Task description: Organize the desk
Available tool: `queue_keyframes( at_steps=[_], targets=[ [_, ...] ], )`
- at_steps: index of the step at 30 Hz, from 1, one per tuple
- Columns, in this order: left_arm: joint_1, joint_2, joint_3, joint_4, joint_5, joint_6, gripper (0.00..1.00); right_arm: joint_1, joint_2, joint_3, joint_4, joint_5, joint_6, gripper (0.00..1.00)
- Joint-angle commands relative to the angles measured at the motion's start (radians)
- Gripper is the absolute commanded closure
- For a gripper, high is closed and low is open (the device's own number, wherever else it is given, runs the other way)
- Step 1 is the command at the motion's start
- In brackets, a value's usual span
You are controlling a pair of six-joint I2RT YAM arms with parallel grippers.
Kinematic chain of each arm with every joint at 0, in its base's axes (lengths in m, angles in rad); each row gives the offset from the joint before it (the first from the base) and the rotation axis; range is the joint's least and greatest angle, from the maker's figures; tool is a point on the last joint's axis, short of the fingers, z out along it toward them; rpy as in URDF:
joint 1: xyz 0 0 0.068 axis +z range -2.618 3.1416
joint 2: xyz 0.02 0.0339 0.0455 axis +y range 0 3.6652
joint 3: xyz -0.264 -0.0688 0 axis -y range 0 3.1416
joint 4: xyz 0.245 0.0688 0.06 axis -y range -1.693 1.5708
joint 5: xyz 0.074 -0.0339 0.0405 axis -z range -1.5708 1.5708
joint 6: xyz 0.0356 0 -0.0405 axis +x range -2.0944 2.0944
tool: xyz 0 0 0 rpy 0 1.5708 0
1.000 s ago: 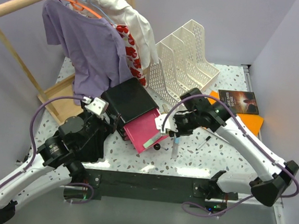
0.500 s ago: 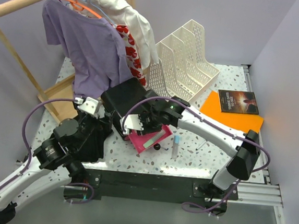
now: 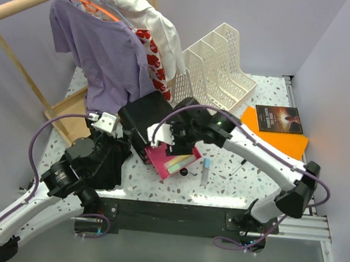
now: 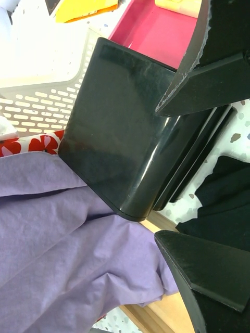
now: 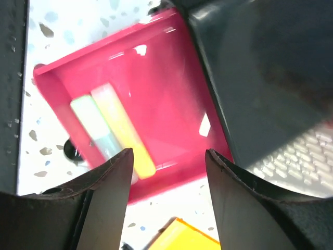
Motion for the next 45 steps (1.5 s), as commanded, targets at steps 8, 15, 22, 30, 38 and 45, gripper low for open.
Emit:
queue_keyframes(
  at_steps=[8, 15, 22, 30, 38, 45],
  targets=[
    [0.013, 0.020, 0.009, 0.017, 0.007, 0.005, 0.05, -0.382, -0.379, -0.396, 0.280, -0.064, 0.455, 0.11],
    [0.014, 0.021, 0.011, 0.017, 0.017, 0.003, 0.05, -0.510, -0.388, -0.591, 0.400, 0.175, 0.840, 0.01],
    [0.016, 0.021, 0.011, 0.012, 0.022, 0.002, 0.05, -0.550, -0.189, -0.593, 0.354, 0.075, 1.033, 0.04],
    [0.016, 0.018, 0.012, 0.011, 0.021, 0.000, 0.05, -0.534, -0.006, -0.571, 0.314, 0.061, 1.148, 0.04],
    [0.017, 0.023, 0.014, 0.008, 0.025, 0.002, 0.04, -0.425, 0.064, -0.567, 0.313, 0.110, 1.159, 0.04],
    [0.017, 0.024, 0.014, 0.006, 0.033, 0.005, 0.04, -0.405, 0.147, -0.564, 0.293, 0.202, 1.165, 0.08]
  ],
)
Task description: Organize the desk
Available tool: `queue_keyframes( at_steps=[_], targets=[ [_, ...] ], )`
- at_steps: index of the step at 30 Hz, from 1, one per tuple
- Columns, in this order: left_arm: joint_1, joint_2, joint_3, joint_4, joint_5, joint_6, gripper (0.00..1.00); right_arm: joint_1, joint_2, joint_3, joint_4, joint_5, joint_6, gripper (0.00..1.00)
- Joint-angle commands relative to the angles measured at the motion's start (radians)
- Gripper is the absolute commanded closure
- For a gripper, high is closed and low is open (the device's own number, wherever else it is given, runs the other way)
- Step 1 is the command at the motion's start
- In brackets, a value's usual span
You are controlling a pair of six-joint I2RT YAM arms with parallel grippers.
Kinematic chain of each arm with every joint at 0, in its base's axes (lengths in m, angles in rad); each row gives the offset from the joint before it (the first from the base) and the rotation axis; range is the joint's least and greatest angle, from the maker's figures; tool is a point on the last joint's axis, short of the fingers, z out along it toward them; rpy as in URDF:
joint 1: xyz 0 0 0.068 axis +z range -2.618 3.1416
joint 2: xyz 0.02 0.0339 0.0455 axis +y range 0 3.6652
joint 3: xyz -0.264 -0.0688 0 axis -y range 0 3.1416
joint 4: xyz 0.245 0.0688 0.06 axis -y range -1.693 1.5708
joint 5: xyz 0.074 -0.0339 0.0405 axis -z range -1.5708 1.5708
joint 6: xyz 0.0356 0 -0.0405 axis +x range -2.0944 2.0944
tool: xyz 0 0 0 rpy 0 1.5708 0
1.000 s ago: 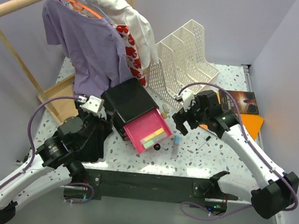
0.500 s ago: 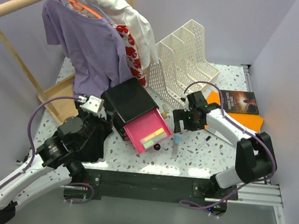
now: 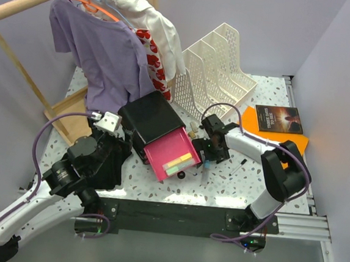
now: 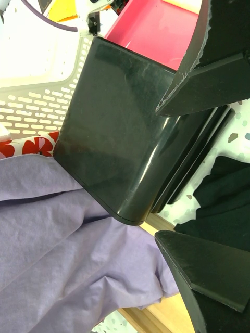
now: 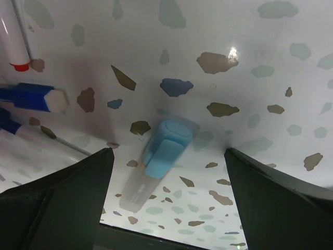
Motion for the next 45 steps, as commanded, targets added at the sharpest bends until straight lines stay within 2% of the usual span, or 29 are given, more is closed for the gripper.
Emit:
queue_keyframes(
  at_steps=[1, 8, 15, 19, 25, 29, 33, 34, 35, 36, 37, 38, 39, 40, 41, 42, 44, 45],
  targets=[
    [0.006, 0.001, 0.014, 0.012, 0.013, 0.007, 0.05, -0.001, 0.049, 0.027, -0.017, 0.056, 0.026, 0.10],
    [0.006, -0.002, 0.014, 0.013, 0.015, 0.010, 0.04, -0.007, 0.055, 0.015, -0.004, 0.155, 0.018, 0.28],
    [0.006, 0.004, 0.014, 0.015, 0.023, 0.012, 0.05, -0.077, 0.045, 0.010, 0.009, 0.160, 0.009, 0.65],
    [0.006, 0.004, 0.015, 0.012, 0.019, 0.012, 0.05, -0.091, 0.025, 0.018, 0.021, 0.154, 0.014, 0.75],
    [0.006, 0.003, 0.014, 0.012, 0.018, 0.012, 0.05, -0.114, -0.004, 0.035, 0.029, 0.114, 0.006, 0.73],
    [0.006, 0.003, 0.014, 0.012, 0.019, 0.012, 0.05, -0.123, -0.032, 0.028, 0.050, 0.118, 0.000, 0.82],
    [0.006, 0.001, 0.015, 0.012, 0.021, 0.012, 0.04, -0.139, -0.043, 0.044, 0.061, 0.105, -0.023, 0.82],
    [0.006, 0.000, 0.015, 0.012, 0.021, 0.012, 0.05, -0.143, -0.047, 0.059, 0.065, 0.086, -0.046, 0.81],
    [0.006, 0.000, 0.015, 0.010, 0.021, 0.012, 0.05, -0.146, -0.060, 0.070, 0.070, 0.006, -0.087, 0.76],
    [0.006, 0.000, 0.014, 0.012, 0.021, 0.012, 0.04, -0.148, -0.066, 0.080, 0.068, -0.056, -0.218, 0.64],
    [0.006, -0.002, 0.014, 0.013, 0.021, 0.012, 0.05, -0.149, -0.070, 0.108, 0.040, -0.117, -0.294, 0.59],
    [0.007, -0.002, 0.014, 0.012, 0.023, 0.012, 0.05, -0.148, -0.086, 0.122, 0.012, -0.265, -0.398, 0.54],
    [0.006, 0.000, 0.014, 0.013, 0.023, 0.012, 0.05, -0.148, -0.095, 0.148, -0.069, -0.323, -0.590, 0.45],
    [0.007, 0.000, 0.014, 0.015, 0.024, 0.013, 0.04, -0.148, -0.104, 0.157, -0.109, -0.373, -0.682, 0.40],
    [0.006, 0.001, 0.014, 0.015, 0.026, 0.013, 0.04, -0.149, -0.128, 0.159, -0.140, -0.427, -0.753, 0.37],
    [0.007, 0.003, 0.014, 0.015, 0.027, 0.013, 0.04, -0.146, -0.141, 0.156, -0.193, -0.438, -0.892, 0.36],
    [0.007, 0.006, 0.015, 0.013, 0.027, 0.015, 0.05, -0.148, -0.162, 0.143, -0.238, -0.464, -1.029, 0.33],
    [0.007, 0.007, 0.015, 0.013, 0.029, 0.015, 0.05, -0.148, -0.181, 0.127, -0.310, -0.493, -1.219, 0.31]
  ],
)
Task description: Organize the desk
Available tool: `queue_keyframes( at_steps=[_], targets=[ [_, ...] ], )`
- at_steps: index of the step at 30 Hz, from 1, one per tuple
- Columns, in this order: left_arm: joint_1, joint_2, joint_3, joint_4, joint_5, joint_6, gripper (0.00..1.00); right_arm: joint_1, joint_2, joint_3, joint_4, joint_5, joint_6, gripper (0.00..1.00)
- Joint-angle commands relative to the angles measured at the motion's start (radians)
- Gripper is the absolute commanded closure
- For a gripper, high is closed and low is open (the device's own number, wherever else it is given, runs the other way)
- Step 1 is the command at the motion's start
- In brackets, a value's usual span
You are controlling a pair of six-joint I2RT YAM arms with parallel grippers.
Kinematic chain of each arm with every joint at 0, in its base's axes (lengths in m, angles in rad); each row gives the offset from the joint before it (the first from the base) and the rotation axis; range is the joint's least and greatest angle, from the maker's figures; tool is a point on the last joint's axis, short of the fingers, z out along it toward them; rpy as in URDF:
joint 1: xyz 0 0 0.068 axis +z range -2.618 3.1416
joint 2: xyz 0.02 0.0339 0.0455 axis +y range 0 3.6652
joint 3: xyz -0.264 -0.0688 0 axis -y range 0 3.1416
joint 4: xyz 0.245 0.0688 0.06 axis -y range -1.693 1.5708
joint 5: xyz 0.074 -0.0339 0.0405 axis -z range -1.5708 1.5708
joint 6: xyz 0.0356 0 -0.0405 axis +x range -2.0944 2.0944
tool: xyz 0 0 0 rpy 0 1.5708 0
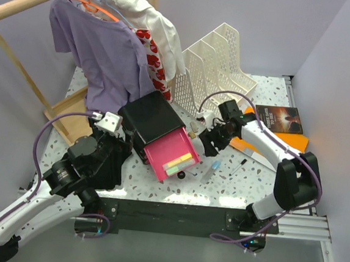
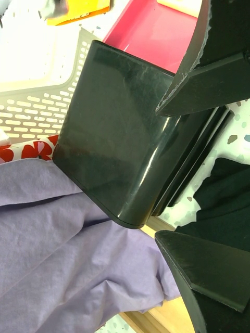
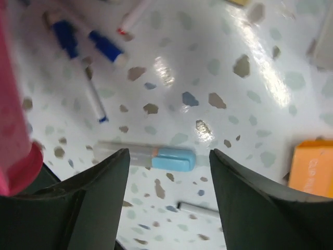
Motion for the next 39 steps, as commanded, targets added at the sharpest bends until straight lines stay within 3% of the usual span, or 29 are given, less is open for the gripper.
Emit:
queue_keyframes(
  at_steps=[1, 5, 9, 15, 20, 24, 28, 31, 39],
  targets=[
    [0.006, 0.006, 0.015, 0.014, 0.013, 0.015, 0.04, 0.000, -0.084, -0.007, -0.245, -0.202, -0.663, 0.25],
    [0.006, 0.003, 0.014, 0.015, 0.011, 0.015, 0.04, 0.000, -0.170, -0.140, -0.299, -0.151, -1.213, 0.20],
    [0.008, 0.009, 0.014, 0.014, 0.013, 0.015, 0.04, 0.000, -0.229, -0.254, -0.209, -0.116, -1.426, 0.17],
    [0.009, 0.014, 0.014, 0.014, 0.011, 0.015, 0.04, 0.004, -0.088, -0.169, -0.195, -0.229, -1.441, 0.17],
    [0.009, 0.015, 0.014, 0.014, 0.011, 0.015, 0.04, 0.017, 0.014, -0.168, -0.171, -0.229, -1.422, 0.22],
    [0.011, 0.015, 0.014, 0.014, 0.013, 0.016, 0.04, 0.017, 0.035, -0.204, -0.109, -0.179, -1.405, 0.29],
    [0.011, 0.020, 0.014, 0.014, 0.016, 0.018, 0.04, 0.016, 0.060, -0.209, -0.105, -0.153, -1.396, 0.49],
    [0.011, 0.019, 0.015, 0.012, 0.015, 0.018, 0.04, 0.016, 0.071, -0.218, -0.095, -0.131, -1.391, 0.57],
    [0.011, 0.012, 0.015, 0.012, 0.015, 0.018, 0.04, 0.016, 0.055, -0.255, -0.083, -0.094, -1.391, 0.60]
  ],
)
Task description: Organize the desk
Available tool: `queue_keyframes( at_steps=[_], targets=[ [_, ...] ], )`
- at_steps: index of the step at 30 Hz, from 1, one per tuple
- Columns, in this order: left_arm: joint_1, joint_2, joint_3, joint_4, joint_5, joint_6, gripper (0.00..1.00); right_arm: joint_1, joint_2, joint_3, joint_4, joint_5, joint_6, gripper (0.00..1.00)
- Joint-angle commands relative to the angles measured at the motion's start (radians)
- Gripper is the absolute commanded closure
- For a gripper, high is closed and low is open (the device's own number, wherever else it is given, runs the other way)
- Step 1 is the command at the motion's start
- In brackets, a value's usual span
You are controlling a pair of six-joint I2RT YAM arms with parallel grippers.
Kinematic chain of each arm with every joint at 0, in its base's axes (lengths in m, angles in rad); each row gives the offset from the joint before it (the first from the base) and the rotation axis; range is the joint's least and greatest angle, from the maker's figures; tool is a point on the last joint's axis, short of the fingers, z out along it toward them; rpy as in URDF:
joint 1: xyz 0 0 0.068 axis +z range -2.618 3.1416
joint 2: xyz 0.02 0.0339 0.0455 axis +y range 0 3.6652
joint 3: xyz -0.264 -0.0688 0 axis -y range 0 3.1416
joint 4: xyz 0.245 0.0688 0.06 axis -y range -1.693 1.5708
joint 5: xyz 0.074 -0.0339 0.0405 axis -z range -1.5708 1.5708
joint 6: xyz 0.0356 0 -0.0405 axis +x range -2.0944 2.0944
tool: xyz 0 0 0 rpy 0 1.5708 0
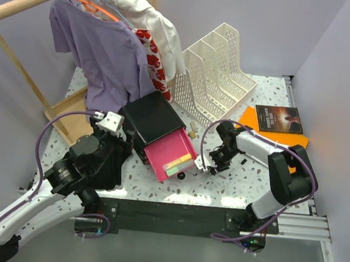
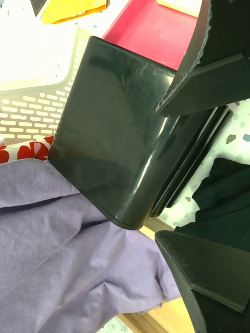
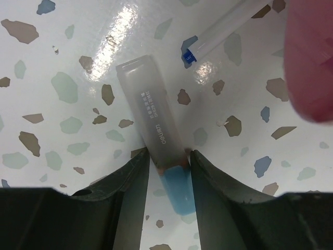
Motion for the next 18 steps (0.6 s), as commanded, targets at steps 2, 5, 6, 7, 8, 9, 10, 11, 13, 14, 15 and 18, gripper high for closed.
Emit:
queue_keyframes(
  at_steps=[2, 5, 6, 7, 8, 9, 10, 11, 13, 14, 15, 18],
  targets=[
    [0.005, -0.004, 0.015, 0.013, 0.008, 0.017, 0.04, 0.003, -0.001, -0.043, 0.023, 0.099, -0.014, 0.63],
    [0.005, -0.007, 0.015, 0.013, 0.008, 0.017, 0.04, 0.001, -0.023, -0.044, 0.017, 0.085, -0.014, 0.68],
    [0.005, -0.006, 0.015, 0.013, 0.008, 0.017, 0.04, 0.003, -0.030, -0.041, 0.007, 0.061, -0.014, 0.71],
    [0.005, -0.007, 0.015, 0.013, 0.008, 0.017, 0.04, 0.003, -0.041, -0.040, 0.002, 0.047, -0.012, 0.72],
    [0.005, -0.007, 0.017, 0.013, 0.008, 0.017, 0.04, 0.001, -0.059, -0.031, -0.006, 0.035, -0.008, 0.74],
    [0.005, -0.007, 0.015, 0.013, 0.008, 0.017, 0.04, 0.003, -0.072, -0.026, -0.018, 0.009, -0.005, 0.75],
    [0.005, -0.007, 0.015, 0.013, 0.008, 0.017, 0.04, 0.003, -0.084, -0.020, -0.024, -0.005, -0.002, 0.79],
    [0.005, -0.007, 0.014, 0.013, 0.008, 0.017, 0.04, 0.003, -0.095, -0.012, -0.029, -0.017, 0.004, 0.81],
    [0.005, -0.006, 0.015, 0.013, 0.008, 0.016, 0.04, 0.004, -0.127, -0.001, -0.050, -0.053, 0.011, 0.84],
    [0.005, -0.006, 0.015, 0.014, 0.008, 0.016, 0.04, 0.003, -0.138, 0.006, -0.058, -0.063, 0.012, 0.85],
    [0.005, -0.004, 0.015, 0.011, 0.008, 0.016, 0.04, 0.003, -0.158, 0.009, -0.072, -0.068, 0.014, 0.86],
    [0.005, -0.006, 0.015, 0.011, 0.008, 0.014, 0.04, 0.001, -0.190, 0.013, -0.090, -0.068, 0.023, 0.90]
  ],
)
